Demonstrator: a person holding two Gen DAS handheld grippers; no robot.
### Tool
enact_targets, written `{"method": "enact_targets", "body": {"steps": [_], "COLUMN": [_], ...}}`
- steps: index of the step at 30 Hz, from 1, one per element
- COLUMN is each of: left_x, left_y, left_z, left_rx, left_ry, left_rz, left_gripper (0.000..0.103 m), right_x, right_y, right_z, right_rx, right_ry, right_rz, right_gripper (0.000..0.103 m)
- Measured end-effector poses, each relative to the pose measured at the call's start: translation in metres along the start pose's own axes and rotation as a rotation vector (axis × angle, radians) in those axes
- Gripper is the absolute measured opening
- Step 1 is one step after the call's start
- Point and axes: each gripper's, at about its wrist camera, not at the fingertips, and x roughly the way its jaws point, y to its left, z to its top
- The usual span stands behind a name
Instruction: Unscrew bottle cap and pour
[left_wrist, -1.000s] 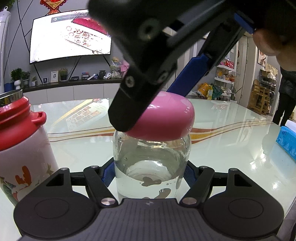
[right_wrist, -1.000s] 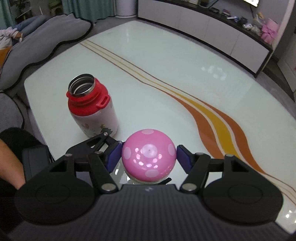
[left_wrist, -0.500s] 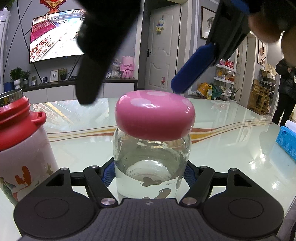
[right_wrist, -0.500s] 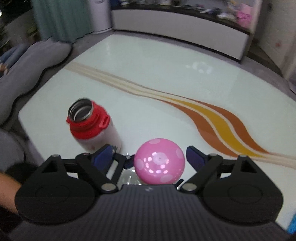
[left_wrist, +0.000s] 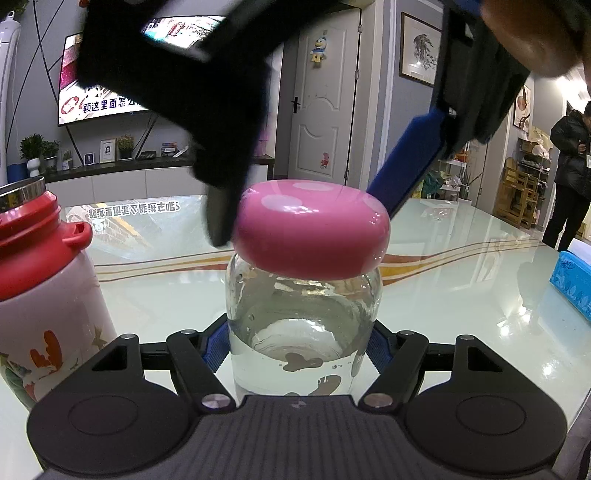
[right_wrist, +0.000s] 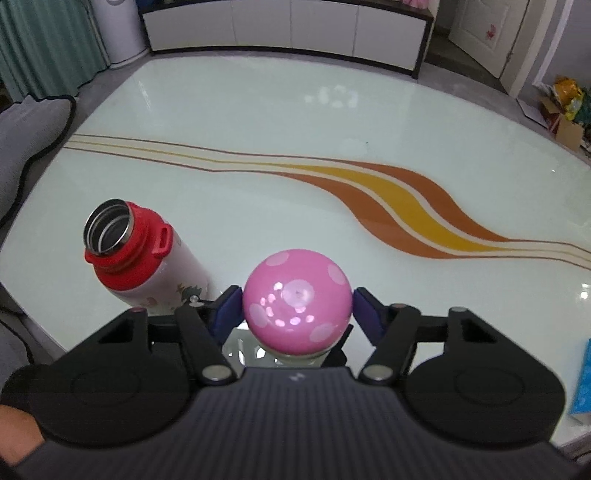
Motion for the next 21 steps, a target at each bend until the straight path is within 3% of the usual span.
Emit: {"method": "enact_targets", "body": {"steps": [6, 19, 21], "left_x": [0.0, 0.001, 0.001], "left_y": [0.004, 0.003, 0.004], "left_z": [0.003, 0.002, 0.002], "left_rx": [0.0, -0.001, 0.0], "left_ry": [0.0, 0.0, -0.001], "left_rz": [0.0, 0.0, 0.0], "left_gripper": [0.075, 0.075, 0.075], "right_x": [0.003, 0.003, 0.002], "right_y": [-0.001, -0.012, -0.013], "right_z": [-0.001, -0.001, -0.002], "right_rx": [-0.118, -0.433, -0.436], "right_ry": [-0.005, -0.031, -0.027], "right_rz": [0.042, 0.222, 0.227], "right_gripper": [0.065, 0.065, 0.066]}}
